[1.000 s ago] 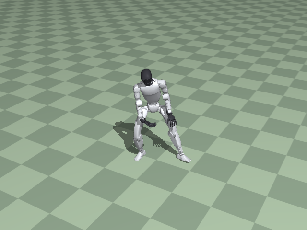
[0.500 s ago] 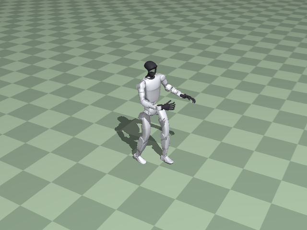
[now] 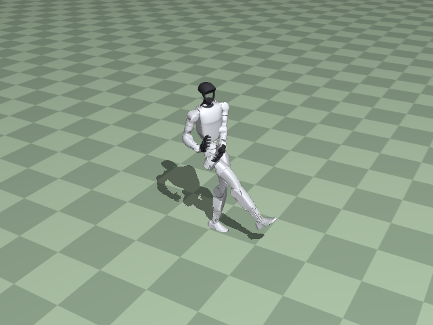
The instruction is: Kungfu
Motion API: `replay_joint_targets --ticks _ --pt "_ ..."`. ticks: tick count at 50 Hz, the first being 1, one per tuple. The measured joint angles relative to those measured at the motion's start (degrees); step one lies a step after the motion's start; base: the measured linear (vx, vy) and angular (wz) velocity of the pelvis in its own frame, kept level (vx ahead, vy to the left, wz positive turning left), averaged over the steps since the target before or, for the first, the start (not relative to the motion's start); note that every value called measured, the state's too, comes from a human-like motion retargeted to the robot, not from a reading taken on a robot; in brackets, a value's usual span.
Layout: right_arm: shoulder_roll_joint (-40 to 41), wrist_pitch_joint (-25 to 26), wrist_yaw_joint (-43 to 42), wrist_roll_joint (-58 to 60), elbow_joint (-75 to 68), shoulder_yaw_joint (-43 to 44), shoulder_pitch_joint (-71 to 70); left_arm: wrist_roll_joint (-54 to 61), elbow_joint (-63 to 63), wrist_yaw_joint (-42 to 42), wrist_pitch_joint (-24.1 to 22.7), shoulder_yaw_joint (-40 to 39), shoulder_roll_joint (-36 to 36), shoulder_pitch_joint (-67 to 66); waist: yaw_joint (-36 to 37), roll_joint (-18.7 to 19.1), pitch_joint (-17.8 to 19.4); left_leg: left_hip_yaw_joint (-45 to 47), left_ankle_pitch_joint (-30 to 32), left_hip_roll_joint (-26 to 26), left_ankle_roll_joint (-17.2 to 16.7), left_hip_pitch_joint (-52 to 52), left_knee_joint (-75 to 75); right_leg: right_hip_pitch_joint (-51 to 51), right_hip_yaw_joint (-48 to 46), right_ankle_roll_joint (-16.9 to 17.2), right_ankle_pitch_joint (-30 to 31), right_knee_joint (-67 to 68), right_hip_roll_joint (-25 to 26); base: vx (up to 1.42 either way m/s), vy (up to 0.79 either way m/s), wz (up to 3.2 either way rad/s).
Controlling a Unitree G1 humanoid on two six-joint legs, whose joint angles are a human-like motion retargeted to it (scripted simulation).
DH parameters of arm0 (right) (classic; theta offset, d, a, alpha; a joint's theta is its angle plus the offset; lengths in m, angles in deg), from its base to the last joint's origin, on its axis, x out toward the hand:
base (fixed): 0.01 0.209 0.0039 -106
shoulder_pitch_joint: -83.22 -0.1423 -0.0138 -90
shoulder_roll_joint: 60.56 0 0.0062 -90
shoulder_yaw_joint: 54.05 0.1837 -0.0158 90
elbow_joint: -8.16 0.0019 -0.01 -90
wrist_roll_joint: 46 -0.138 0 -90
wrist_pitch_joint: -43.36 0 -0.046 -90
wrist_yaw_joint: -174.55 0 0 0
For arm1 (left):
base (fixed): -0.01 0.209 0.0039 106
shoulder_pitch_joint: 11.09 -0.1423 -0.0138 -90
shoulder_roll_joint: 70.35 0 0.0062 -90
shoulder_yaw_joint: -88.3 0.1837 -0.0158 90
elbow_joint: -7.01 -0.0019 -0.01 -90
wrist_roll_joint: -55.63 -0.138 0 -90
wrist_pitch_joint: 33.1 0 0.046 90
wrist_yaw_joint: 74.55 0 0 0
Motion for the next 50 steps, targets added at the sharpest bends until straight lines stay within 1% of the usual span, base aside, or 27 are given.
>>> replay_joint_targets --ticks 2,3,5,7,10,12,13,15,17,18,20,22,23,24,25,27,28,30,31,33,35,37,39,42,45,47,50 --pt "-1.4 -0.4 1.6 -0.6 -0.2 -1.0 -1.0 -1.4 1.1 -0.8 0.9 -0.7 -2.0 -0.8 1.6 0.9 -1.5 -0.4 -0.3 0.2 -0.3 -1.0 -0.6 2.5 3.1 -1.8 0.4 0.4 0.4 0.08 -0.02 -0.43" --pt "-1.9 -0.4 2.1 -0.6 -0.3 -1.6 -2.0 -2.4 1.9 -1.3 1.2 -1.2 -3.0 -1.4 2.9 1.2 -2.5 -0.6 -0.5 0.1 -0.5 -1.6 -0.8 4.1 4.5 -1.2 0.0 0.8 0.5 0.08 -0.05 -0.52" --pt "-2.4 -0.2 3.0 -0.8 -0.9 -3.1 -4.5 -3.8 3.5 -1.8 2.0 -2.5 -4.6 -3.0 6.1 1.7 -4.9 -1.0 -0.9 -0.3 -1.1 -3.2 -1.3 7.9 7.1 0.6 -0.7 2.6 0.2 0.07 -0.06 -0.64" --pt "-1.6 -0.6 4.2 -2.2 -2.9 -5.6 -8.2 -3.2 4.8 -1.2 2.9 -3.9 -5.8 -5.0 10.6 1.7 -8.1 -1.3 -1.2 -1.1 -1.8 -5.7 -1.4 12.3 9.5 2.3 -0.8 5.4 -0.6 0.03 -0.02 -0.94" --pt "0.9 -3.2 9.3 -7.6 -9.4 -11.2 -16.4 1.1 7.2 1.3 3.8 -7.5 -6.7 -9.4 20.0 0.0 -13.9 -0.5 -2.0 -2.5 -3.9 -11.6 0.2 19.6 12.2 6.4 -1.3 9.5 -2.9 -0.02 -0.01 -1.31" --pt "2.1 -6.5 16.0 -14.3 -13.1 -16.1 -23.8 6.0 10.5 5.9 -0.2 -11.0 -7.1 -11.8 27.0 -1.8 -16.7 0.2 -2.9 -3.0 -5.4 -16.4 2.8 25.6 11.2 7.9 -1.6 10.5 -5.5 -0.16 -0.09 -1.25" --pt "2.2 -7.6 19.8 -18.9 -14.4 -19.1 -28.6 8.3 13.3 8.5 -3.7 -12.9 -8.0 -12.5 29.9 -2.6 -17.6 0.3 -3.7 -3.2 -6.0 -19.2 4.9 28.8 9.4 8.4 -1.4 10.6 -7.4 -0.28 -0.13 -0.95" --pt "0.3 -8.4 29.7 -31.1 -14.1 -24.6 -40.8 9.9 21.5 14.9 -10.3 -16.5 -10.4 -12.5 35.1 -3.6 -17.7 0.7 -5.9 -3.1 -7.0 -25.2 10.8 35.5 5.6 8.2 0.0 10.3 -10.7 -0.43 -0.15 -0.65" --pt "-3.8 -5.8 40.4 -45.6 -8.8 -27.7 -55.6 8.8 32.8 23.0 -16.2 -16.9 -12.7 -9.4 40.9 -4.2 -15.6 1.6 -8.5 -2.8 -7.5 -30.6 17.2 42.0 2.2 7.0 2.3 8.8 -12.7 -0.66 -0.28 -0.49" --pt "-5.7 -3.9 44.5 -52.4 -5.7 -28.2 -62.7 7.6 39.0 27.8 -19.1 -16.3 -13.7 -6.9 44.9 -5.0 -14.4 2.5 -10.6 -2.5 -7.4 -33.5 20.9 45.1 1.0 7.1 4.0 7.5 -13.7 -0.57 -0.47 -0.75" --pt "-9.3 -2.5 51.2 -62.9 1.0 -28.4 -74.2 3.9 50.9 34.8 -23.6 -16.3 -15.7 -2.3 52.7 -7.6 -14.4 4.6 -14.3 -1.0 -7.2 -39.4 27.5 49.6 -1.1 8.0 7.9 4.6 -15.3 -0.25 -0.57 -0.94" --pt "-11.7 -0.5 57.9 -71.2 7.0 -26.5 -81.8 -1.9 60.8 38.0 -25.7 -17.2 -17.7 2.5 58.3 -11.2 -16.3 5.9 -17.0 0.4 -7.5 -45.9 33.8 51.9 -3.4 11.8 14.9 2.0 -15.8 -0.04 -0.66 -0.82" --pt "-12.4 1.2 61.0 -74.0 8.9 -25.2 -84.7 -5.2 64.6 39.9 -26.1 -16.8 -18.9 5.5 60.7 -12.7 -17.0 5.6 -18.0 1.9 -8.2 -49.4 36.4 51.9 -4.2 15.7 17.6 0.5 -14.5 -0.26 -0.80 -0.56" --pt "-13.1 2.1 63.8 -75.0 10.4 -23.8 -87.4 -8.4 67.6 42.0 -26.6 -16.9 -20.2 8.3 61.6 -13.5 -17.3 4.3 -18.6 3.3 -9.0 -52.1 38.5 51.5 -3.9 17.0 15.6 -0.4 -12.3 -0.40 -0.84 -0.27" --pt "-13.7 2.6 66.4 -75.1 11.8 -22.4 -89.9 -11.5 70.1 44.2 -27.1 -17.2 -21.5 11.1 61.9 -13.8 -17.3 2.6 -19.0 4.5 -10.0 -54.3 40.2 50.9 -2.9 17.0 11.2 -1.0 -9.7 -0.47 -0.68 -0.05" --pt "-14.0 2.6 69.4 -70.3 12.8 -20.6 -93.0 -16.2 73.1 48.7 -28.4 -19.2 -23.7 14.5 61.5 -13.8 -16.5 2.4 -19.4 5.2 -10.2 -56.9 42.5 49.8 -5.0 17.0 4.7 -1.5 -9.0 -0.45 -0.37 -0.36" --pt "-13.5 2.8 69.8 -66.8 12.7 -19.8 -93.8 -18.2 73.9 50.7 -28.9 -20.3 -24.8 15.4 61.3 -13.3 -16.6 2.8 -19.5 6.5 -10.2 -57.8 43.2 49.2 -8.9 17.0 2.0 -1.3 -9.5 -0.34 -0.11 -1.00" --pt "-11.6 3.4 67.4 -60.2 11.9 -18.7 -93.6 -20.6 74.3 53.4 -29.0 -21.5 -26.1 15.2 60.5 -12.2 -17.0 4.3 -19.9 9.0 -10.0 -58.2 44.0 48.5 -13.7 17.0 -2.5 -0.4 -10.8 -0.35 -0.04 -1.27" --pt "-10.4 3.1 65.5 -58.3 11.3 -18.7 -92.7 -20.6 74.0 54.0 -28.6 -21.3 -26.3 14.3 59.5 -11.5 -17.1 4.6 -19.8 10.1 -10.2 -57.8 43.8 47.8 -11.9 17.0 -3.8 0.5 -10.3 -0.44 -0.10 -1.06" --pt "-8.3 1.5 62.1 -57.1 9.8 -19.1 -90.6 -19.9 73.1 55.1 -28.1 -21.0 -26.2 12.2 56.5 -9.9 -17.0 5.1 -19.1 11.6 -10.6 -56.6 42.8 46.8 -7.4 17.0 -5.7 2.0 -9.4 -0.42 -0.13 -0.63" --pt "-6.5 -0.7 59.7 -60.5 7.9 -20.0 -88.2 -18.9 71.8 56.2 -28.0 -20.8 -25.9 9.9 53.0 -8.7 -16.8 5.9 -17.9 12.1 -10.8 -54.9 40.9 46.6 -4.7 17.0 -7.0 2.6 -9.3 -0.31 -0.08 -0.38" --pt "-5.2 -1.6 59.4 -65.0 5.9 -20.8 -85.8 -17.8 70.3 55.9 -27.5 -20.5 -25.7 7.7 49.8 -8.0 -16.8 8.0 -16.5 12.5 -10.6 -52.6 38.0 46.6 -5.8 17.0 -8.2 2.7 -11.2 -0.39 -0.11 -0.60" --pt "-4.4 -0.9 59.8 -66.9 4.2 -20.9 -83.4 -16.5 68.9 53.9 -26.4 -20.9 -26.2 5.9 47.3 -7.0 -16.7 10.0 -15.1 14.3 -11.2 -49.7 34.5 46.3 -8.1 16.4 -9.1 2.8 -12.5 -0.48 -0.19 -1.00" --pt "-3.8 0.9 60.7 -66.9 2.6 -20.0 -79.3 -14.7 65.8 48.3 -23.2 -23.1 -27.4 3.1 44.3 -5.3 -16.4 13.1 -12.6 18.9 -13.1 -44.5 28.2 44.7 -8.8 13.7 -10.2 3.7 -12.4 -0.48 -0.24 -1.34" --pt "-4.8 2.4 60.9 -66.2 1.2 -19.0 -74.7 -15.1 61.4 43.4 -20.2 -26.4 -29.6 -0.6 40.1 -3.6 -16.4 16.3 -9.5 22.7 -14.8 -39.5 21.6 42.1 -4.9 13.0 -11.5 5.5 -11.2 -0.51 -0.43 -1.13" --pt "-6.4 3.3 60.7 -65.7 -0.1 -18.4 -71.7 -17.4 57.7 42.2 -18.7 -29.4 -31.4 -3.3 36.5 -2.4 -16.6 18.4 -6.5 25.1 -15.8 -36.3 16.8 40.7 -3.7 12.3 -12.7 6.6 -10.4 -0.53 -0.54 -0.95" --pt "-10.5 5.1 61.3 -65.2 -2.5 -17.1 -66.8 -22.1 53.1 41.1 -16.0 -33.7 -34.5 -7.3 30.6 -1.3 -16.8 21.1 0.1 27.7 -16.4 -32.0 10.0 38.9 -0.8 11.0 -14.8 7.3 -8.5 -0.46 -0.62 -0.81"
